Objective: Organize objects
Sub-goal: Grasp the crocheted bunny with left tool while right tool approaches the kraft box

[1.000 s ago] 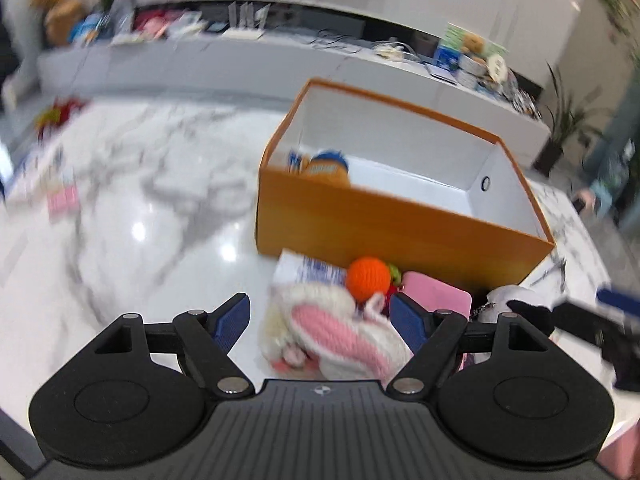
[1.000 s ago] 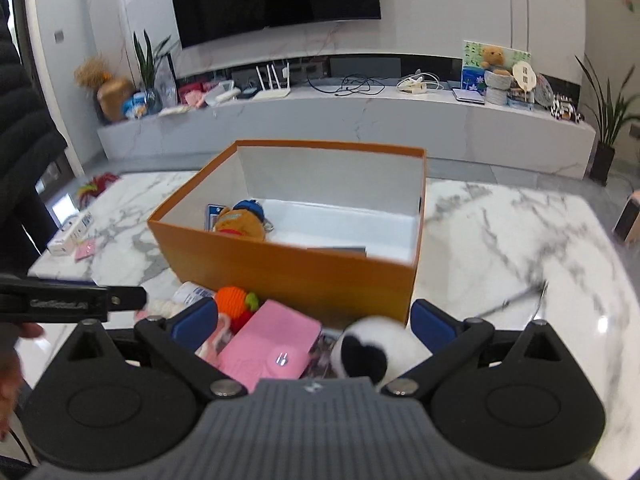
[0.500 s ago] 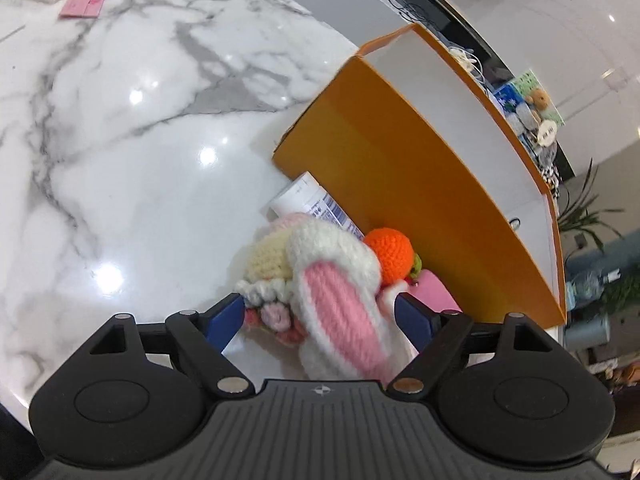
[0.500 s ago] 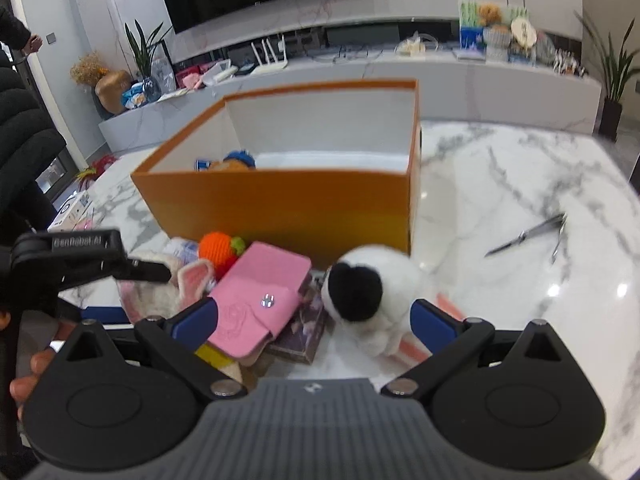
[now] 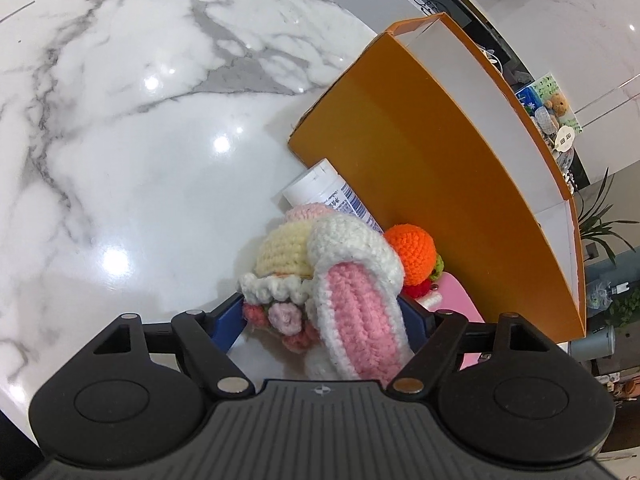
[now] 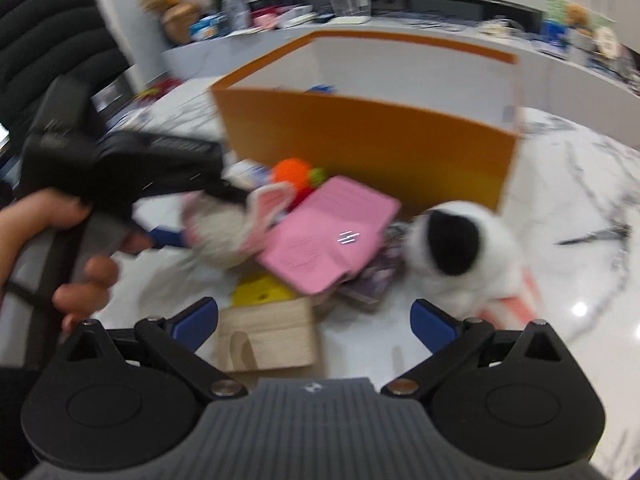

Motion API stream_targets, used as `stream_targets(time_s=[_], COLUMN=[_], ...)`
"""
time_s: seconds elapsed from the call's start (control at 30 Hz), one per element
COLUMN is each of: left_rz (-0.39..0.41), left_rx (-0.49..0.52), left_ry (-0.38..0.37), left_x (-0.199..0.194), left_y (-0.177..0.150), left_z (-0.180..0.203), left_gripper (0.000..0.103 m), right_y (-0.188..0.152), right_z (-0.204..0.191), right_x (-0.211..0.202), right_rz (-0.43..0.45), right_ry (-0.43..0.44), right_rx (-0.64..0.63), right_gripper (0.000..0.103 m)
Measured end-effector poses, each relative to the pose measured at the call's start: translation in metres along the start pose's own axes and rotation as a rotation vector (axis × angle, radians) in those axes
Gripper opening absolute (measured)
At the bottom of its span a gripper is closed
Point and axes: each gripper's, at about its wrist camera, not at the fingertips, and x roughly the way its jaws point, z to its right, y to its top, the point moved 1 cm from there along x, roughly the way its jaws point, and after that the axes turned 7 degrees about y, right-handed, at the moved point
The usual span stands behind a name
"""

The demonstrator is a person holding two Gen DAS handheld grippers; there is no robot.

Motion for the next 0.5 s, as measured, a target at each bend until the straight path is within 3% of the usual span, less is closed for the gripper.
stream_targets(time_s=[0.2,0.5], left_rz=[0.013,0.023], left_rx=[0.030,0.085], left_ry=[0.025,0.063], left_x=[-0.002,-0.006], left_y=[0.000,-0.001], left_z=[-0.002,-0.003], left_gripper=[0.088,0.087], right_y=[-0.007,-0.012], right_z=[-0.008,-0.009], right_x=[0.020,0.038], right_rz=[-0.043,-0.081], right_ry=[0.013,-0.007], right_rx=[-0.035,-0.079], right_gripper=[0.101,0.077])
